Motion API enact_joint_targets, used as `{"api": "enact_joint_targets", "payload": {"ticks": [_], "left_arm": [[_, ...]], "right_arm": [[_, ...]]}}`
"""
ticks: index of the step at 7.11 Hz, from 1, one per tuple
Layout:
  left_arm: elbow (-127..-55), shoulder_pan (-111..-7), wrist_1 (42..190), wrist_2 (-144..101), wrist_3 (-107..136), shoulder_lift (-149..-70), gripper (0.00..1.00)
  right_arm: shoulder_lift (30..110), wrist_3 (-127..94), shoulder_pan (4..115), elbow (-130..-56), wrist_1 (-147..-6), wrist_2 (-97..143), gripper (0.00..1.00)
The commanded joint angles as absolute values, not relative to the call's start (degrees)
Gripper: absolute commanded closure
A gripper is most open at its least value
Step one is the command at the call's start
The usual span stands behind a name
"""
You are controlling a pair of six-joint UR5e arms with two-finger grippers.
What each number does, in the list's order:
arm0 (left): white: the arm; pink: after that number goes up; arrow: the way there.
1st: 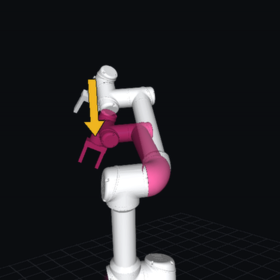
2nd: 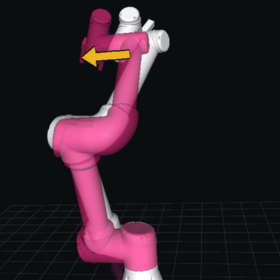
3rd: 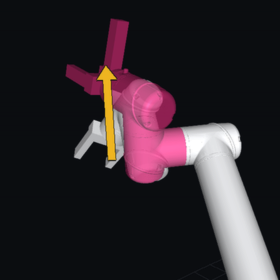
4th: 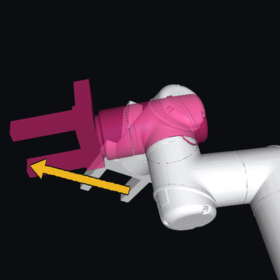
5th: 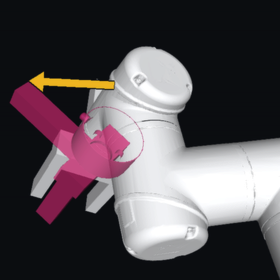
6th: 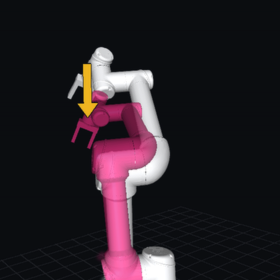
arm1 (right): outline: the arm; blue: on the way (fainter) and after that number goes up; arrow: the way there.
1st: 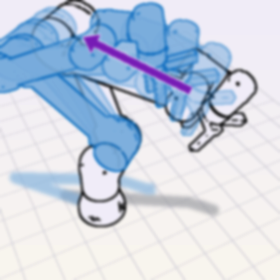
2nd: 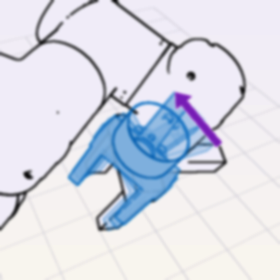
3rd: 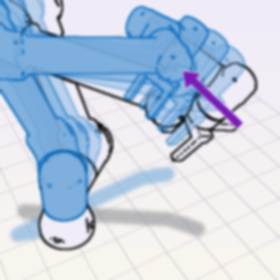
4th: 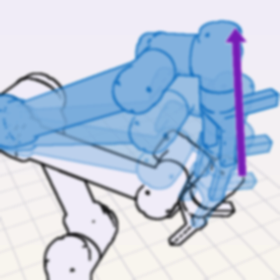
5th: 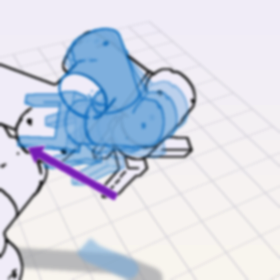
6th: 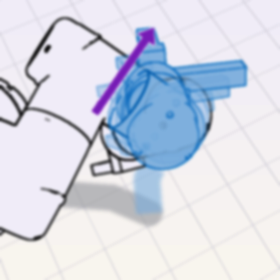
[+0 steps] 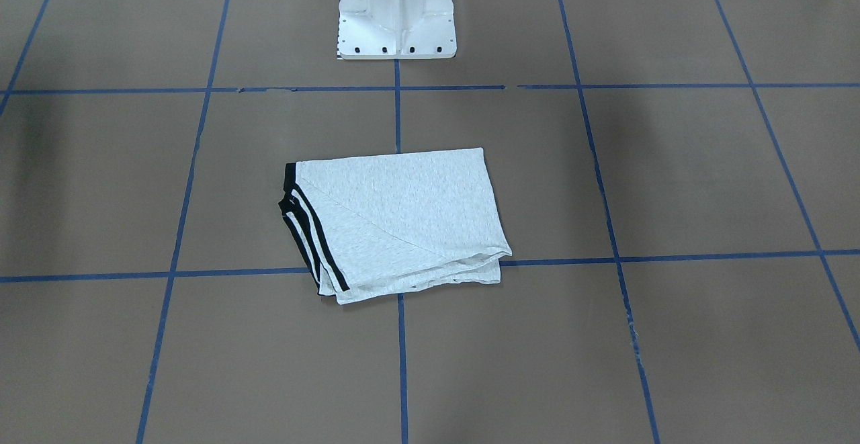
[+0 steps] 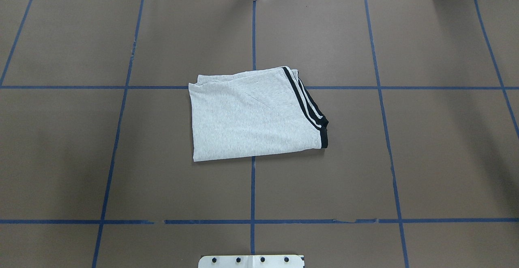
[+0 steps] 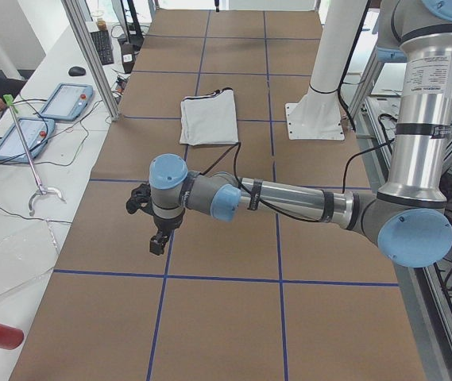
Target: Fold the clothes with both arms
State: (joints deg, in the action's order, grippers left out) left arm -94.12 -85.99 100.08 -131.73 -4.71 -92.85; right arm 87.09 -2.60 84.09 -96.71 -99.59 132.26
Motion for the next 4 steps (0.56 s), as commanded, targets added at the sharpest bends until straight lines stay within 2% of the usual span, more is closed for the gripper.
{"api": "enact_joint_targets", "payload": {"ticks": [1, 4], "left_arm": [[-94.39, -86.04, 100.11, -131.84, -3.52, -92.55, 0.00], [-94.22, -86.48, 99.49, -131.75, -3.61, -92.37, 0.00]], "right_arm": [[87.54, -2.55, 84.02, -96.33, -100.46, 132.89, 0.00], [93.32, -3.60, 84.11, -100.36, -99.67, 132.63, 0.00]]}}
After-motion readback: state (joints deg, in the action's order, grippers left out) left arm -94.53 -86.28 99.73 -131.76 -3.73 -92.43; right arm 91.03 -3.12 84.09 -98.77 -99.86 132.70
